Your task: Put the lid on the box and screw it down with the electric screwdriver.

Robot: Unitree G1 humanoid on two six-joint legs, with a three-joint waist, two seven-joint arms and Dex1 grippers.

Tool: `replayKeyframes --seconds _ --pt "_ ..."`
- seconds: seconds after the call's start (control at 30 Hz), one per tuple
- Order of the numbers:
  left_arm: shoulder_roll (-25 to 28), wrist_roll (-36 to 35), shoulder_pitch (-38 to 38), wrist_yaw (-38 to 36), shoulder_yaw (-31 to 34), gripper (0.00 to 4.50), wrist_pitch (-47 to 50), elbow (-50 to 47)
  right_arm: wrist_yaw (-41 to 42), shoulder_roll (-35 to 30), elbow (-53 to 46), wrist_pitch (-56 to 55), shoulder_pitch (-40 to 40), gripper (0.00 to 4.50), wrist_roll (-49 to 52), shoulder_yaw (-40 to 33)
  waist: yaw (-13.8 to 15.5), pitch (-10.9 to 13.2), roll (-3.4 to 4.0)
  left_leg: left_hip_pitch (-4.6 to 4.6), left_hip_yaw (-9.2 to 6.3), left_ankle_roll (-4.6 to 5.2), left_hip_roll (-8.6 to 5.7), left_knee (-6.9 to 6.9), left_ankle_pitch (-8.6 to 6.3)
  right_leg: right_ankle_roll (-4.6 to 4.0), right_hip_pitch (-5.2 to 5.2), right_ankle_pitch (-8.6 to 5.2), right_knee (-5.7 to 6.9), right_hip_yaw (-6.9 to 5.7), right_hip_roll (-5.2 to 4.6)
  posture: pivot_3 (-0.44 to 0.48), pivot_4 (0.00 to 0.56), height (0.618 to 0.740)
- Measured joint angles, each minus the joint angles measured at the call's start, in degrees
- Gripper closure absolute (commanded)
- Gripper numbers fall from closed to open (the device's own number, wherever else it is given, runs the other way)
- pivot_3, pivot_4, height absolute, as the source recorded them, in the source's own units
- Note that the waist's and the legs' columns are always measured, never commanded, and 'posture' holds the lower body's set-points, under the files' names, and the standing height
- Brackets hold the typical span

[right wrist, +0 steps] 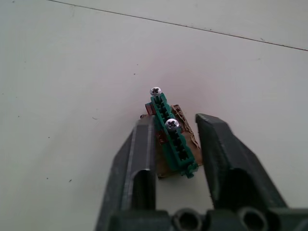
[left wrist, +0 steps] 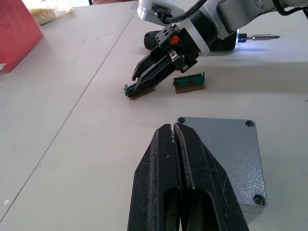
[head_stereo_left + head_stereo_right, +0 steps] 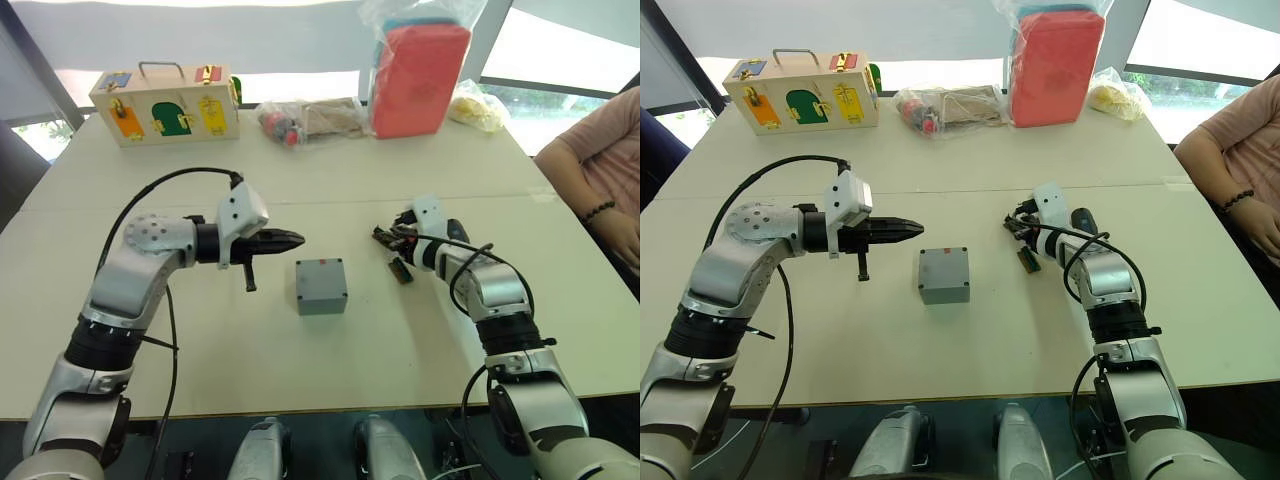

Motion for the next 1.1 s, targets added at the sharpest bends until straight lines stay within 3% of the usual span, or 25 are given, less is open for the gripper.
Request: replayKeyframes --seconds 0.77,0.87,0.97,1.1 --pt "-1.55 0.08 -0.92 0.13 -0.54 4.50 -0.14 0.04 -0.27 0.34 -4.18 7.67 0.02 4.46 0.52 -1.10 0.02 0.00 0.00 0.00 0.00 0.00 -0.01 0.00 0.00 0.00 0.00 0.00 0.01 0.00 0.00 0.000 0.150 0.730" --pt "-1.61 0.08 -0.92 0.17 -0.65 4.50 -0.16 0.04 -0.29 0.53 -4.28 7.90 0.07 3.54 0.59 -1.44 0.03 0.00 0.00 0.00 0.00 0.00 0.00 0.00 0.00 0.00 0.00 0.00 0.01 0.00 0.00 0.000 0.150 0.730" --pt "-1.63 0.09 -0.92 0.22 -0.65 4.50 -0.17 0.04 -0.27 0.53 -4.28 7.86 0.20 2.32 0.56 -1.51 0.00 0.00 0.00 0.00 0.00 0.00 -0.01 0.00 0.00 0.00 0.00 0.00 0.01 0.00 0.00 0.000 0.150 0.730" --pt "-1.76 0.09 -0.92 0.25 -0.66 4.50 -0.19 0.04 0.01 0.51 -4.67 7.64 0.27 2.32 0.58 -1.62 0.00 0.00 0.00 0.00 0.00 0.00 -0.01 0.00 0.00 0.00 0.00 0.00 0.01 0.00 0.00 0.000 0.150 0.730"
